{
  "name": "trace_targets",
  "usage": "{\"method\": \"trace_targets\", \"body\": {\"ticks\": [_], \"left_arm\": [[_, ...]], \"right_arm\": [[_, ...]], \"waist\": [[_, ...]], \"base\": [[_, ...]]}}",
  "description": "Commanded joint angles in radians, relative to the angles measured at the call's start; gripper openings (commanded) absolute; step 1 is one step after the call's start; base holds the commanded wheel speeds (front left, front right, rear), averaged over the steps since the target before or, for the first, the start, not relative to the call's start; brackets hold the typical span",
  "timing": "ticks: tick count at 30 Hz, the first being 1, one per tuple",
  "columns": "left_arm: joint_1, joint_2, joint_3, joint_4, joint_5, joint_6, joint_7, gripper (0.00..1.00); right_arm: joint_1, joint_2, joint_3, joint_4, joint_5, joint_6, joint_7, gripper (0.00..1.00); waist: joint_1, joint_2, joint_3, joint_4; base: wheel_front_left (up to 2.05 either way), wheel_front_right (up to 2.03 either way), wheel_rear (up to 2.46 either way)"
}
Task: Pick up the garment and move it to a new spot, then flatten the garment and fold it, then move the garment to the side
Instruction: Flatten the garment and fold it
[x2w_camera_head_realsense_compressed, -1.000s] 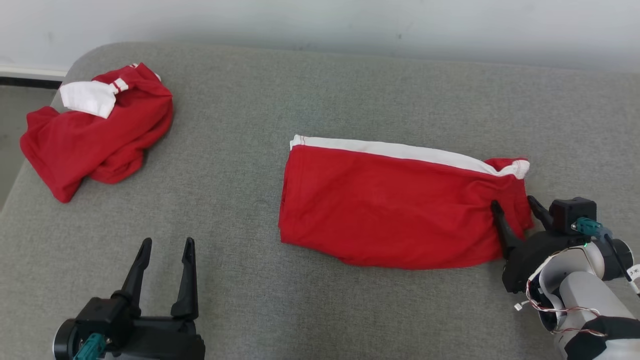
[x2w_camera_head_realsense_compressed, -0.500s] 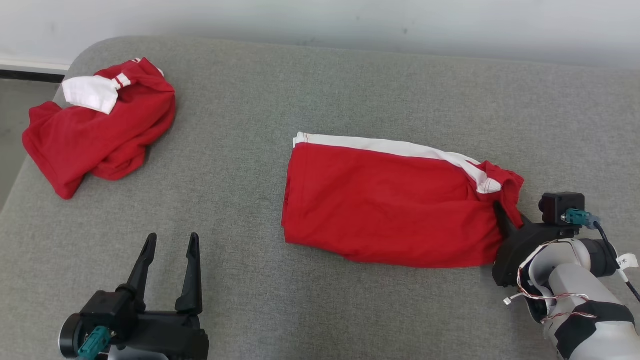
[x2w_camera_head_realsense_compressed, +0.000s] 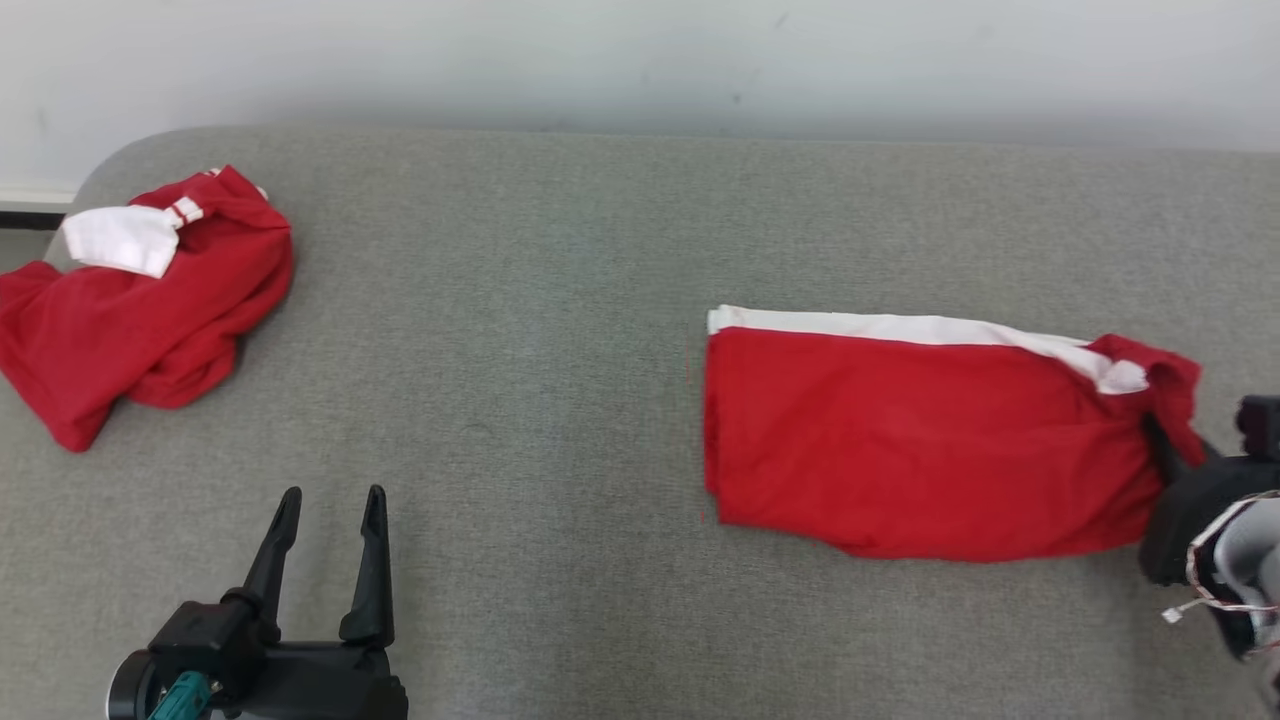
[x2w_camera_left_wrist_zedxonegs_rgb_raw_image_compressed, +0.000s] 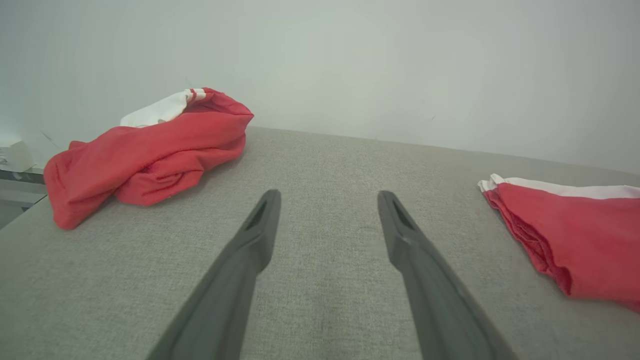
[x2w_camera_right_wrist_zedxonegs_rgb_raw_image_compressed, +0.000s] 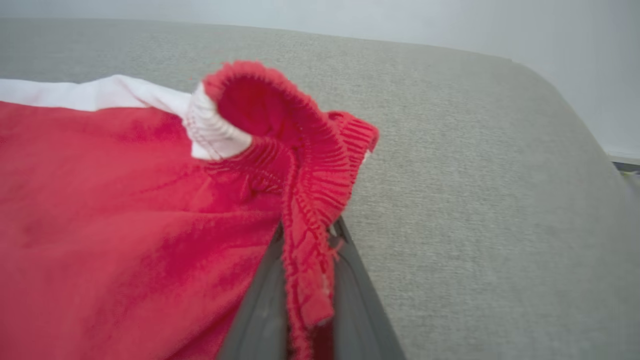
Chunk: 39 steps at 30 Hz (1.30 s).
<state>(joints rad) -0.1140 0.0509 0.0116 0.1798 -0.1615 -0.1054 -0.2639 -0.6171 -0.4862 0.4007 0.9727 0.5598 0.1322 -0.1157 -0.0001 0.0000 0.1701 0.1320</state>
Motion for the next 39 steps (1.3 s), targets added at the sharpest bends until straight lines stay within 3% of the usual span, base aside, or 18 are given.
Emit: {"method": "trace_targets", "body": {"ticks": [1,7,13,25,31,39], "left_arm": [[0.007,0.000,0.005,-0.004,0.001,0.001,-0.001,1.00],[0.007,0.000,0.009,-0.006,0.000,0.004,-0.001,1.00],[0.010,0.000,-0.007,-0.012,-0.004,0.016,-0.001,1.00],[0.014,0.000,-0.021,-0.020,-0.014,0.026,-0.001,1.00],[0.009,0.000,-0.022,-0.028,-0.017,0.033,-0.001,1.00],[-0.001,0.000,-0.038,-0.025,-0.032,0.043,-0.001,1.00]], "right_arm": [[0.005,-0.028,0.009,-0.017,0.019,-0.003,0.008,0.00],[-0.015,-0.063,0.045,-0.146,0.137,-0.003,0.066,0.00],[-0.022,-0.057,0.086,-0.276,0.240,-0.003,0.136,0.00],[0.000,0.042,0.121,-0.506,0.433,-0.003,0.299,0.00],[-0.010,0.135,0.136,-0.498,0.413,-0.003,0.324,0.00],[-0.041,0.256,0.111,-0.342,0.334,-0.003,0.267,0.00]], "waist": [[0.0001,0.0000,0.003,-0.019],[0.0001,0.0000,0.011,-0.052],[0.0001,0.0000,0.004,-0.067],[0.0001,0.0000,-0.005,-0.053],[0.0001,0.0000,0.003,-0.029],[0.0001,0.0000,0.017,0.004]], "base": [[0.00,0.00,0.00],[0.00,0.00,0.00],[0.00,0.00,0.00],[0.00,0.00,0.00],[0.00,0.00,0.00],[0.00,0.00,0.00]]}}
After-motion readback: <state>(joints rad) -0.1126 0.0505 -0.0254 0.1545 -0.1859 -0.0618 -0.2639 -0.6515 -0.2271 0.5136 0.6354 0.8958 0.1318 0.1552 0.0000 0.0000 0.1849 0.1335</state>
